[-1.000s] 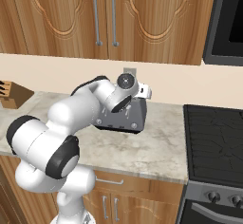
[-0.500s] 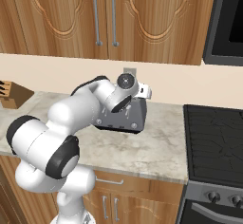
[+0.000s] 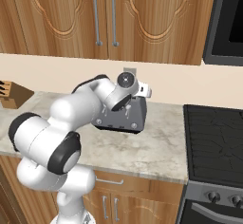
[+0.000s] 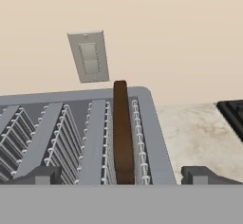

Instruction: Start the toaster. Once the lever pops up, take the bread to the plate on the dining counter.

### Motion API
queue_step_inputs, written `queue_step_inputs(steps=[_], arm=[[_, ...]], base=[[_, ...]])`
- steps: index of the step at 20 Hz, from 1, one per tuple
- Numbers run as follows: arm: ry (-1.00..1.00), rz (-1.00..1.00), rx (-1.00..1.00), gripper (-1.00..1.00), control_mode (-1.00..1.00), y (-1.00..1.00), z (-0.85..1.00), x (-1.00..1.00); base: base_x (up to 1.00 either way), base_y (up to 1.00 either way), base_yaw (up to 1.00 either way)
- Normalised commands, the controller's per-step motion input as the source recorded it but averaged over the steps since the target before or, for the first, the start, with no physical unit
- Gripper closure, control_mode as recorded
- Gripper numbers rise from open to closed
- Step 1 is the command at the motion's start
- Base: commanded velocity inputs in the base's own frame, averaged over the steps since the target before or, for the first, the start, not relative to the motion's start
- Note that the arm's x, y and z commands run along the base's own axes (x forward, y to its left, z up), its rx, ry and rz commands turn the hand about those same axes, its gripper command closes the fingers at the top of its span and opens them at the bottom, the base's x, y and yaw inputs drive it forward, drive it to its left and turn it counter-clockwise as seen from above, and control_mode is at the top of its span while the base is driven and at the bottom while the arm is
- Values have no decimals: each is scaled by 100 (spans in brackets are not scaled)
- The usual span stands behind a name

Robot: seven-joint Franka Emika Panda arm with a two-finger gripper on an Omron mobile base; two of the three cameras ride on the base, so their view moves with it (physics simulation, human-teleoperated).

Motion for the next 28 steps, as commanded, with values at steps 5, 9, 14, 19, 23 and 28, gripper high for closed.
queue_step_inputs(steps=[5,9,14,19,23,28], arm=[[0,0,0,-100,-100,-1,0,13],[0,0,0,-100,-100,-5,-1,5],[0,0,0,-100,-100,-3,-2,0],[0,0,0,-100,-100,0,-1,0],[0,0,0,-100,-100,0,-1,0],[0,0,0,-100,-100,0,0,0]], base=[[0,0,0],[0,0,0],[0,0,0],[0,0,0],[0,0,0],[0,0,0]])
